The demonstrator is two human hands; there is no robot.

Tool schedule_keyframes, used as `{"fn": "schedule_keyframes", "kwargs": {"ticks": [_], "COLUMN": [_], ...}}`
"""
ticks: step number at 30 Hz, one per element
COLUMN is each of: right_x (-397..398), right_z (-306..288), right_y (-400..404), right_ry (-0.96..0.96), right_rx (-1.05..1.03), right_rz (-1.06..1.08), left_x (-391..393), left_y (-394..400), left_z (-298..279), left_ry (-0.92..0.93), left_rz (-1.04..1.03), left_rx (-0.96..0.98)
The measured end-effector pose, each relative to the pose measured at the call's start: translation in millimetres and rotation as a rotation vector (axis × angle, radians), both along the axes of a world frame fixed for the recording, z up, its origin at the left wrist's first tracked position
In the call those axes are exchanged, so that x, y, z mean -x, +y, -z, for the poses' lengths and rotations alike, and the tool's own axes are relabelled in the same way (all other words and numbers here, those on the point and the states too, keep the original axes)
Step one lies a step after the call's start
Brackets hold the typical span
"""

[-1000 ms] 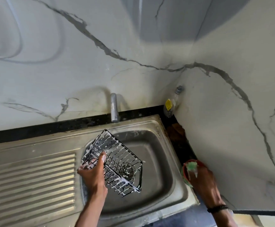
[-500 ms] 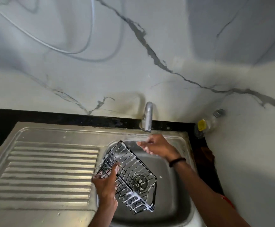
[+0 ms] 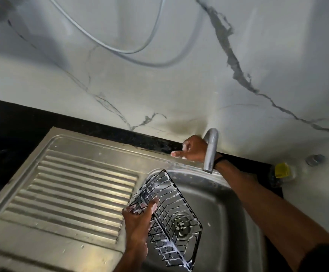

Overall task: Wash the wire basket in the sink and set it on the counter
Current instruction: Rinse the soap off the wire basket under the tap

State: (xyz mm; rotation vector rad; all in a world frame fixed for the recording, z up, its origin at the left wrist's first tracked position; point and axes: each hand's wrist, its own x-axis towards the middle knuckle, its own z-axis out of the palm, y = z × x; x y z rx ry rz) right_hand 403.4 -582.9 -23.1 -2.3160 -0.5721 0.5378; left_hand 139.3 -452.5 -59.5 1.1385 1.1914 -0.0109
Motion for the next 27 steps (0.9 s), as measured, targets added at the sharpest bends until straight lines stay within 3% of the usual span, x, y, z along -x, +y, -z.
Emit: {"fn": "schedule_keyframes", "kwargs": {"ticks": [9, 19, 27], "right_x": [-7, -7, 4], "right_z": [13, 12, 29], "right_y": [-9, -5, 25], "right_ry": [0.122, 0.029, -0.028], "right_rx": [-0.052, 0.19, 0.02], "right_rz": [0.04, -0.141, -0.067], "left_x": [7, 7, 5], "left_y": [-3, 3, 3], "left_z": [25, 6, 13], "left_ry": [-0.006, -0.03, -0.028], "left_rz": [0.01, -0.056, -0.026], "left_rx": [-0.024, -0.007, 0.006]}}
